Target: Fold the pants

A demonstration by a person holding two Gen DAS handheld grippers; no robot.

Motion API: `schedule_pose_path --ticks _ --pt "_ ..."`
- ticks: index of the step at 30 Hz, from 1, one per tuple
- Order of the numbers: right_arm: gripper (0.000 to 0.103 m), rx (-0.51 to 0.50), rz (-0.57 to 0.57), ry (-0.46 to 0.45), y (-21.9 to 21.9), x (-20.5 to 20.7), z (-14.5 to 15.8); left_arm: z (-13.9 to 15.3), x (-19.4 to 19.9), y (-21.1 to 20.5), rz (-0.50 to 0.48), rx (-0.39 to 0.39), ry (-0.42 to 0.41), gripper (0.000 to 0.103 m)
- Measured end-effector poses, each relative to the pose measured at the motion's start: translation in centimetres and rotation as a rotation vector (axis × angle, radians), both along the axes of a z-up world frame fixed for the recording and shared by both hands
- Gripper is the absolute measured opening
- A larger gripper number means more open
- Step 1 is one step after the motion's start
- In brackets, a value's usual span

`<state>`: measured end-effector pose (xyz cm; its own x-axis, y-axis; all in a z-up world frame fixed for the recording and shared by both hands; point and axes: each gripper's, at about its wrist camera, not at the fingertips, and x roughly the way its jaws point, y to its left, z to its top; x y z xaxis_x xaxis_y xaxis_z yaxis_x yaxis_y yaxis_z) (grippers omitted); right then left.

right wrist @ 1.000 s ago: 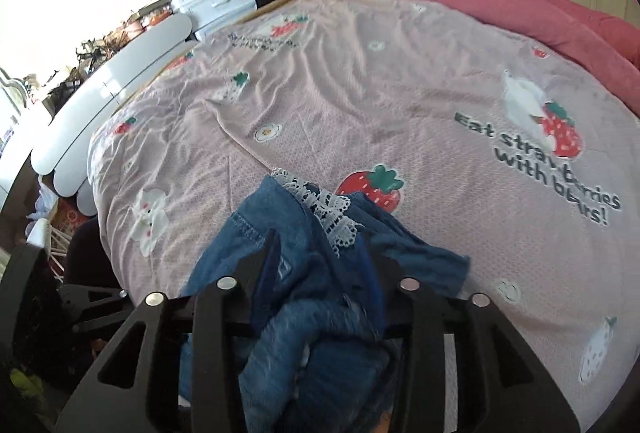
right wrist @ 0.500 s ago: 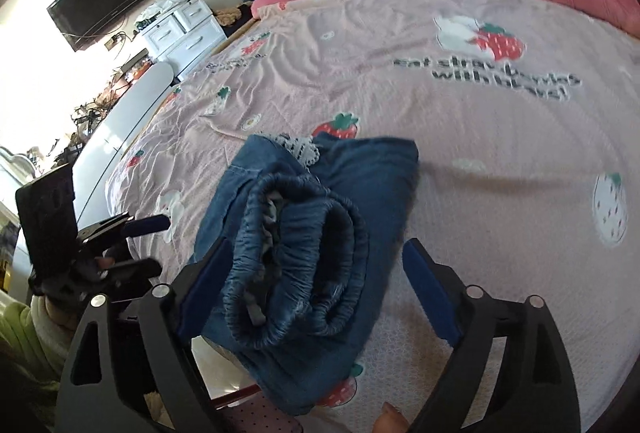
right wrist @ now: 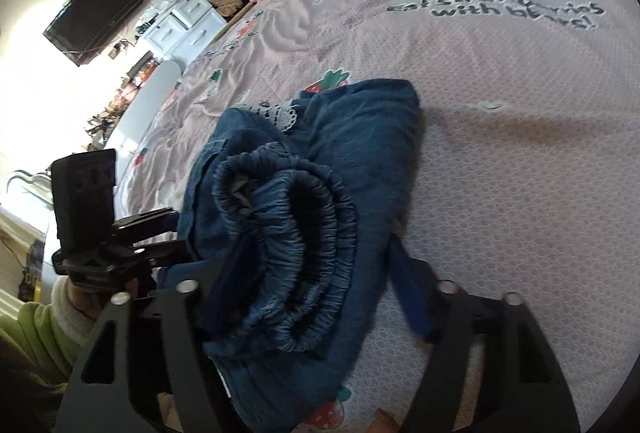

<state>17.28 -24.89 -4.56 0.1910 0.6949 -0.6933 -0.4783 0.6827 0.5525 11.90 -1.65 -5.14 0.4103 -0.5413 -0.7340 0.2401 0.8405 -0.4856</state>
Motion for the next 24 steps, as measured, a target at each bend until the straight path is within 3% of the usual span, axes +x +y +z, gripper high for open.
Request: schedule_pose_path --ticks 3,5,10,16,20,24 --pt "0.039 -0.008 0.004 -0.036 0.0 -0.4 0.9 0.4 0.0 -0.3 0.004 -0.001 -0.013 0.026" --pt "0.033 -0.019 0.007 -0.068 0.1 -0.7 1.7 1.2 0.1 -0.3 0.008 -0.011 -0.025 0.021" --pt "0.023 -0.034 0.026 -0.202 1.2 -0.4 5.8 4.7 1.1 -0.6 0.007 0.025 -0.121 0.020" --pt "0.023 -0.035 0.000 -0.292 2.6 3.4 8.9 7.7 4.6 -0.2 0.042 0.083 -0.216 0.020" --pt "0.023 -0.050 -0.019 -0.278 3.5 6.8 8.2 6.9 7.6 0.5 0.065 0.087 -0.187 0.020" --pt "0.023 -0.098 -0.023 -0.202 4.5 9.4 4.7 3.5 10.0 0.9 0.084 0.116 -0.104 0.020"
